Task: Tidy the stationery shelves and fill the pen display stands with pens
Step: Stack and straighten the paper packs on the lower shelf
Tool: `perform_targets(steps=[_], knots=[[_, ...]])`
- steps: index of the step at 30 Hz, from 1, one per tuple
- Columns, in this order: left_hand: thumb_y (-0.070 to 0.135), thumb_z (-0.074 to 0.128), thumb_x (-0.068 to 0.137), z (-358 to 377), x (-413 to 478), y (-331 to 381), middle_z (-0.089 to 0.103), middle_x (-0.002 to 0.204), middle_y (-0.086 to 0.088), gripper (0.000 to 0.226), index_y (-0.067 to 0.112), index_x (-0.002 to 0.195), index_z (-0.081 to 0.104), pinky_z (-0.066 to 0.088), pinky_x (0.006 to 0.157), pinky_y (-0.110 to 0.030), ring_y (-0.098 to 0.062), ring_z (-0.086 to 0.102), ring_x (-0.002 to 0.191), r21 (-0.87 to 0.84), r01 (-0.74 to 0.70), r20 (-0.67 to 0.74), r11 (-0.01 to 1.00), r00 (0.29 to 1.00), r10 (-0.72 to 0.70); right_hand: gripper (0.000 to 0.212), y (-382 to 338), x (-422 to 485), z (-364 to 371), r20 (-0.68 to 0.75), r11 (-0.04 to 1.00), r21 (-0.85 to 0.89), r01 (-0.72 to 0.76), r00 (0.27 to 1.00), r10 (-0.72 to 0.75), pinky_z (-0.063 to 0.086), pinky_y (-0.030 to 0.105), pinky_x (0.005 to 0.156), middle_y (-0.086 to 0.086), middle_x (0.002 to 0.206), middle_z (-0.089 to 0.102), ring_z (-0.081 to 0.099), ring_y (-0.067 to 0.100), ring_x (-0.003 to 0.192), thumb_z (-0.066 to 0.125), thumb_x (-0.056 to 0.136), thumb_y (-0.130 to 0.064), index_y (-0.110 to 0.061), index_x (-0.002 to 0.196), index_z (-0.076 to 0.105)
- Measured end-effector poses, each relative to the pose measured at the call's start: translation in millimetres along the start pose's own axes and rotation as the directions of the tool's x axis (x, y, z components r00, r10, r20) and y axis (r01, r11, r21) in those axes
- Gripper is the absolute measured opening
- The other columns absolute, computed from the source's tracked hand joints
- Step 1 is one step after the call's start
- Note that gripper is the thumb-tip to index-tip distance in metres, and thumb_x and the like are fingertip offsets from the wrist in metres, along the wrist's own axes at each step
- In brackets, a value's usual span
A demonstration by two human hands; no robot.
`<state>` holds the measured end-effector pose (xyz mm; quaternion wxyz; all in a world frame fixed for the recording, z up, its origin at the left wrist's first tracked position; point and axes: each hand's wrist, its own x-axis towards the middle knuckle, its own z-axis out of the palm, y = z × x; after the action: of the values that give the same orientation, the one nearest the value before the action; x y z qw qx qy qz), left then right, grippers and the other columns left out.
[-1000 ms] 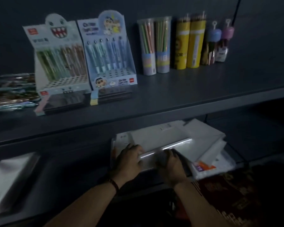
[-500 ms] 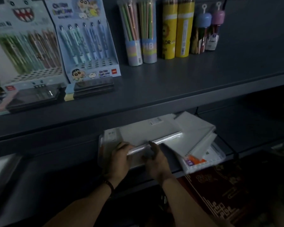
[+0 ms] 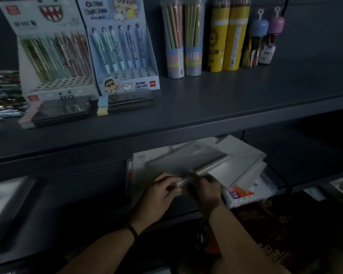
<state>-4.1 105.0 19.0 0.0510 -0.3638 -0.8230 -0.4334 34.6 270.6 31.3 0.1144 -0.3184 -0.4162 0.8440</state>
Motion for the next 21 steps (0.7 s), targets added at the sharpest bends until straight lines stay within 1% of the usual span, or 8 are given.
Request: perform_targets(steps=[4, 7, 9, 11, 12, 15, 18, 21], knots=[[0.018, 0.071, 0.099, -19, -13, -7, 0.064, 0.116, 0.010, 0.015, 0.025, 0.112, 0.074, 0.057, 0.086, -0.022, -0.012, 0.068, 0.106, -0.064, 0.063, -0.050, 0.996, 0.997, -0.066, 0.019, -1, -1, 2, 0.017, 0.998, -0.058, 0.016, 1.000, -0.015, 0.055, 0.035, 0.054, 0.023, 0.083, 0.059, 0.053, 0.026, 0.067, 0.079, 0.080, 0.007, 0.006, 0.095, 0.068], [0.018, 0.071, 0.098, -29, -16, -23, 0.063, 0.121, 0.000, 0.017, 0.030, 0.109, 0.067, 0.059, 0.085, -0.029, -0.015, 0.069, 0.101, -0.247, 0.339, -0.175, 0.908, 0.906, -0.385, 0.026, -2, -5, 7, 0.078, 1.000, -0.024, 0.010, 0.997, -0.008, 0.055, 0.035, 0.056, 0.025, 0.090, 0.063, 0.056, 0.027, 0.071, 0.074, 0.084, 0.005, -0.002, 0.108, 0.068], [0.010, 0.063, 0.103, -39, -18, -19, 0.064, 0.113, -0.006, 0.010, 0.020, 0.106, 0.062, 0.057, 0.075, -0.030, -0.019, 0.066, 0.091, -0.645, 0.511, -0.028, 0.568, 0.728, -0.685, 0.025, -1, -12, 11, 0.135, 1.000, -0.018, -0.019, 0.991, 0.021, 0.057, 0.035, 0.059, 0.025, 0.103, 0.074, 0.060, 0.027, 0.079, 0.069, 0.090, 0.004, -0.009, 0.111, 0.065], [0.012, 0.057, 0.107, -53, -19, -10, 0.062, 0.100, -0.009, 0.005, 0.011, 0.107, 0.061, 0.055, 0.072, -0.029, -0.020, 0.060, 0.086, -0.890, 0.450, 0.225, 0.075, 0.575, -0.786, 0.017, 1, -24, 18, 0.202, 0.998, -0.055, -0.035, 0.978, 0.045, 0.057, 0.033, 0.057, 0.020, 0.110, 0.076, 0.066, 0.026, 0.078, 0.068, 0.092, 0.003, -0.012, 0.100, 0.066], [0.014, 0.056, 0.108, -62, -22, -7, 0.062, 0.097, -0.011, 0.009, 0.008, 0.108, 0.063, 0.057, 0.072, -0.030, -0.022, 0.059, 0.087, -0.917, 0.393, 0.283, -0.060, 0.541, -0.792, 0.017, 3, -30, 21, 0.244, 0.997, -0.075, -0.034, 0.968, 0.051, 0.056, 0.032, 0.055, 0.018, 0.107, 0.076, 0.069, 0.025, 0.074, 0.068, 0.092, 0.004, -0.013, 0.092, 0.069], [0.013, 0.055, 0.108, -87, -36, -5, 0.066, 0.099, -0.012, 0.012, 0.006, 0.109, 0.064, 0.061, 0.069, -0.034, -0.024, 0.061, 0.091, -0.948, 0.306, 0.243, -0.091, 0.505, -0.828, 0.035, 11, -49, 36, 0.351, 0.996, -0.077, -0.050, 0.933, 0.074, 0.058, 0.033, 0.053, 0.007, 0.086, 0.077, 0.073, 0.019, 0.065, 0.064, 0.093, 0.009, -0.015, 0.069, 0.076], [0.008, 0.055, 0.107, -110, -59, -9, 0.070, 0.106, -0.011, 0.010, 0.008, 0.109, 0.065, 0.053, 0.078, -0.040, -0.025, 0.065, 0.098, -0.964, 0.243, 0.211, -0.105, 0.469, -0.858, 0.028, 21, -65, 58, 0.366, 0.988, -0.147, -0.035, 0.926, 0.088, 0.058, 0.037, 0.061, 0.005, 0.080, 0.077, 0.070, 0.017, 0.060, 0.064, 0.092, 0.009, -0.012, 0.075, 0.070], [0.008, 0.055, 0.107, -134, -81, -18, 0.070, 0.111, -0.013, 0.009, 0.009, 0.110, 0.064, 0.050, 0.088, -0.045, -0.028, 0.065, 0.101, -0.980, 0.170, 0.168, -0.103, 0.429, -0.888, 0.024, 34, -79, 87, 0.404, 0.971, -0.238, 0.007, 0.910, 0.092, 0.058, 0.035, 0.056, 0.010, 0.086, 0.077, 0.069, 0.019, 0.062, 0.066, 0.093, 0.008, -0.011, 0.080, 0.073]])
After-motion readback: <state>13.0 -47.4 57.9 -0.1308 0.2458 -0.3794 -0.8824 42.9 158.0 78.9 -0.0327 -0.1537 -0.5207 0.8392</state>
